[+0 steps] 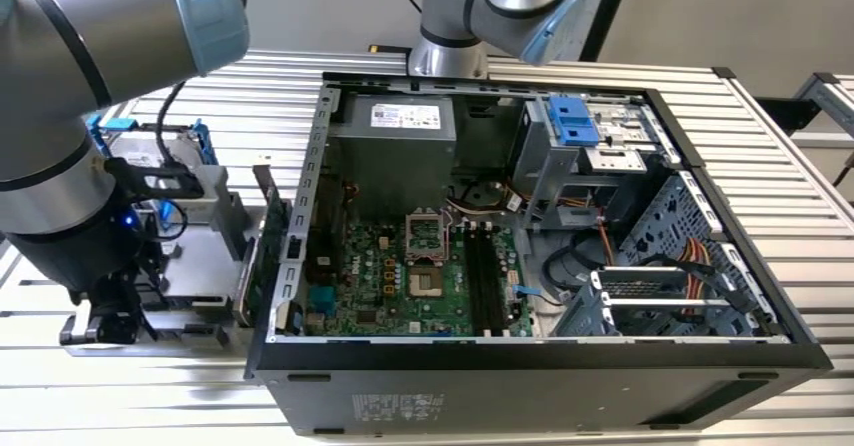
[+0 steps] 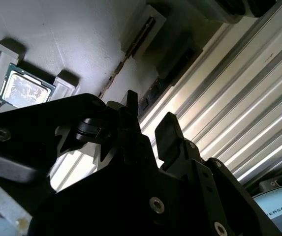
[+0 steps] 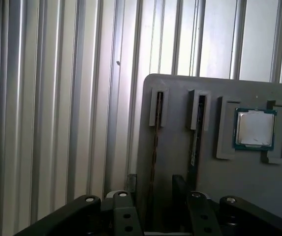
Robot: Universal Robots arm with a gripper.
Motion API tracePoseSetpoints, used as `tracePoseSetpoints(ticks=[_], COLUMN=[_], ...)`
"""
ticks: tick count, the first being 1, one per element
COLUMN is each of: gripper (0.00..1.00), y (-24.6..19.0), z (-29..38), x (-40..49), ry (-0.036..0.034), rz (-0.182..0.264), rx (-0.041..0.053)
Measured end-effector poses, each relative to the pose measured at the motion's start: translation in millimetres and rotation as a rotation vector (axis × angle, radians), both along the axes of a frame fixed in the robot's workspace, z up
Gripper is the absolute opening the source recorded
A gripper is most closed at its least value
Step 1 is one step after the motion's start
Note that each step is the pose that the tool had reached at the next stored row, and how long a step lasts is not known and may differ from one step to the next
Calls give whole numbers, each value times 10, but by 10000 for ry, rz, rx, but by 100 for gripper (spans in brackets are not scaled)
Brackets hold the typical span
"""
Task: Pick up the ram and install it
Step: 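Pick up the ram and move it above insertion slot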
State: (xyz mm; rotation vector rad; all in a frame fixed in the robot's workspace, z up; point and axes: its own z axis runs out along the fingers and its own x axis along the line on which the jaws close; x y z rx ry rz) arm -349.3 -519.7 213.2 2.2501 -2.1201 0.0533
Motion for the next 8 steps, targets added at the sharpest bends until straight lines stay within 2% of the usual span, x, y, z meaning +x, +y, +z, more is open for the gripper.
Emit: tracePoseSetpoints(ticks=[8], gripper=[100], y=[-5], z=[-72], x=[0], ry=[0], rz=[0], rx=[-1])
